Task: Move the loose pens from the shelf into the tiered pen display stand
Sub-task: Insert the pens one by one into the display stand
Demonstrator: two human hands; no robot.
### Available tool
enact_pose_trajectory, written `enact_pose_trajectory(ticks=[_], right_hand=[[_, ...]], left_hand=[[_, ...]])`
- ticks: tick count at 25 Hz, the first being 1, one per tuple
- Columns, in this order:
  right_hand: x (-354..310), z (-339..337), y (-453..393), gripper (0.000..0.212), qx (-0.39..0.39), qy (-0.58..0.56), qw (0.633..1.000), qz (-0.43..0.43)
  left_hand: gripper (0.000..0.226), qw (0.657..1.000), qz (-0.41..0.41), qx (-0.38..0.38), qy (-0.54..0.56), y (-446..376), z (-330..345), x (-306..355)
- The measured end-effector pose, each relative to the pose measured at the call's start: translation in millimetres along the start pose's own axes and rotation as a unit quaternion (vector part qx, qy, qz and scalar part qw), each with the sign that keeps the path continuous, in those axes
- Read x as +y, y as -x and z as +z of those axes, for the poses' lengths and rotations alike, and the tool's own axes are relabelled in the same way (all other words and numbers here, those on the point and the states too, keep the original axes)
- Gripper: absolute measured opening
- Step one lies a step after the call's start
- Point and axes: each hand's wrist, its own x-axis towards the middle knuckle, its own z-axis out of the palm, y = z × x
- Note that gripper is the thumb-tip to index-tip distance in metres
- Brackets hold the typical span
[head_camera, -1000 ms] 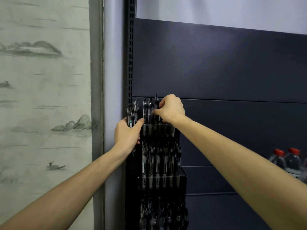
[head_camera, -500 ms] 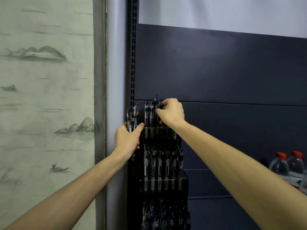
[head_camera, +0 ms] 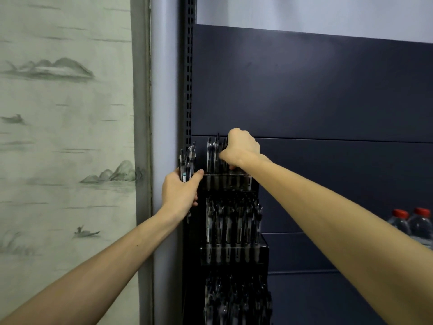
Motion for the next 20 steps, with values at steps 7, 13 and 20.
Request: enact_pose_trajectory(ticks=[7, 13, 20], right_hand=[[32.8, -8.2, 2.5, 0.020, 0.060, -0.127, 0.989, -0.034], [11.0, -7.8, -10.5, 0.035, 0.044, -0.152, 0.986, -0.045], [-3.5, -17.5, -36.9, 0.015, 0.045, -0.103, 0.993, -0.042]], left_hand=[[0.026, 0.999, -0.020, -0.015, 0.030, 2.0, 1.0, 2.0], [0.031, 0.999, -0.013, -0.024, 0.024, 3.3, 3.3, 9.0], [0.033, 1.000, -0.004, -0.010, 0.016, 1.0, -7.3, 7.5]])
